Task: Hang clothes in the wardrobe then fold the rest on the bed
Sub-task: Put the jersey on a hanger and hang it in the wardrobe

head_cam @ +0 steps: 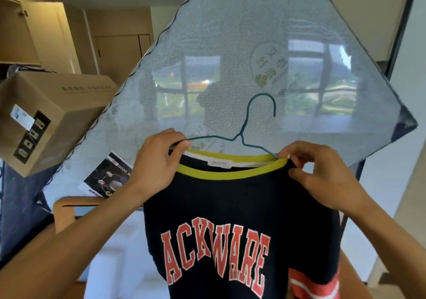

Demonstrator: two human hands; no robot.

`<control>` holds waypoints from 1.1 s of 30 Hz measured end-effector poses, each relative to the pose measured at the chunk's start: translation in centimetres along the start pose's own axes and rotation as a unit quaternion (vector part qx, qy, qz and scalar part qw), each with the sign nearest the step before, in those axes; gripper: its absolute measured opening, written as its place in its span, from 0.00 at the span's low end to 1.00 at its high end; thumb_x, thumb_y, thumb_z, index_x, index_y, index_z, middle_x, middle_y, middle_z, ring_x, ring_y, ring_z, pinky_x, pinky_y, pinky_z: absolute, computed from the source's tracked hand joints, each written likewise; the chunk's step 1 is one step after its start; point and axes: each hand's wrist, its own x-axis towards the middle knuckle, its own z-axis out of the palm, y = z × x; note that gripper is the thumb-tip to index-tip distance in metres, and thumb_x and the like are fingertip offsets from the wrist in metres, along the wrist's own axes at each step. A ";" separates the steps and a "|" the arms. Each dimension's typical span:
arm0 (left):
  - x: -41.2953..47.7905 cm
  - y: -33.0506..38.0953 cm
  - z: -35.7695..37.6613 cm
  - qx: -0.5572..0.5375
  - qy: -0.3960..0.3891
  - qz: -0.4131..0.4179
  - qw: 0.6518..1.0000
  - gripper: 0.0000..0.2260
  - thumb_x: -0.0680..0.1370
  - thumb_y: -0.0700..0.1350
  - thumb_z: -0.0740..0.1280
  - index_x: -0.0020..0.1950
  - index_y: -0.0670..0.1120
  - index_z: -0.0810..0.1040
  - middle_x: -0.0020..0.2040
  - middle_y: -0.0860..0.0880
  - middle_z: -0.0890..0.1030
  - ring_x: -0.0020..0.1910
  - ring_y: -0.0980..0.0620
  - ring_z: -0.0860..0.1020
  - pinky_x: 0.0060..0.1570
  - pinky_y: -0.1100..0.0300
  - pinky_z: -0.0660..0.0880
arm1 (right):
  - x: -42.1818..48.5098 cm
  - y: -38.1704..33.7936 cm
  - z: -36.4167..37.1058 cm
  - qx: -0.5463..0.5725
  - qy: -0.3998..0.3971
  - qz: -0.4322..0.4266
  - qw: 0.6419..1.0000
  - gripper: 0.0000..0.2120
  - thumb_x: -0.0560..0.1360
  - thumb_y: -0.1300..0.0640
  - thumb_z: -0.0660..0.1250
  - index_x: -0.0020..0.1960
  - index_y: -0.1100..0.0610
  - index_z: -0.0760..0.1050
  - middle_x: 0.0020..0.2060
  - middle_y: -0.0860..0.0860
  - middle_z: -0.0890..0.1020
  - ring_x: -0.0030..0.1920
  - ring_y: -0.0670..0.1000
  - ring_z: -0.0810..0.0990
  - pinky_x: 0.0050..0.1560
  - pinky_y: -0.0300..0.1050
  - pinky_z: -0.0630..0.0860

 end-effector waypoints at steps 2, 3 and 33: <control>0.1 0.7 0.1 0.006 0.026 0.003 1.000 0.12 0.82 0.47 0.63 0.42 0.47 0.80 0.37 0.50 0.75 0.37 0.50 0.76 0.38 0.49 0.73 | -0.6 0.0 0.0 0.011 0.014 -0.005 1.000 0.27 0.70 0.69 0.72 0.60 0.47 0.68 0.41 0.44 0.77 0.46 0.46 0.79 0.52 0.34 0.73; 0.1 0.9 -0.1 0.009 0.037 0.004 0.999 0.11 0.82 0.46 0.64 0.42 0.46 0.81 0.37 0.49 0.75 0.37 0.50 0.76 0.38 0.50 0.73 | -0.6 0.1 0.1 0.008 -0.003 0.008 1.000 0.28 0.71 0.62 0.74 0.63 0.46 0.65 0.45 0.43 0.77 0.49 0.44 0.78 0.53 0.36 0.73; 0.3 3.2 0.1 0.048 -0.056 -0.040 0.996 0.21 0.82 0.59 0.53 0.32 0.51 0.63 0.27 0.54 0.66 0.28 0.56 0.66 0.33 0.55 0.64 | 2.4 3.0 -4.2 -0.048 -0.051 -0.081 0.994 0.17 0.82 0.52 0.61 0.35 0.54 0.66 0.27 0.47 0.69 0.30 0.45 0.68 0.33 0.39 0.65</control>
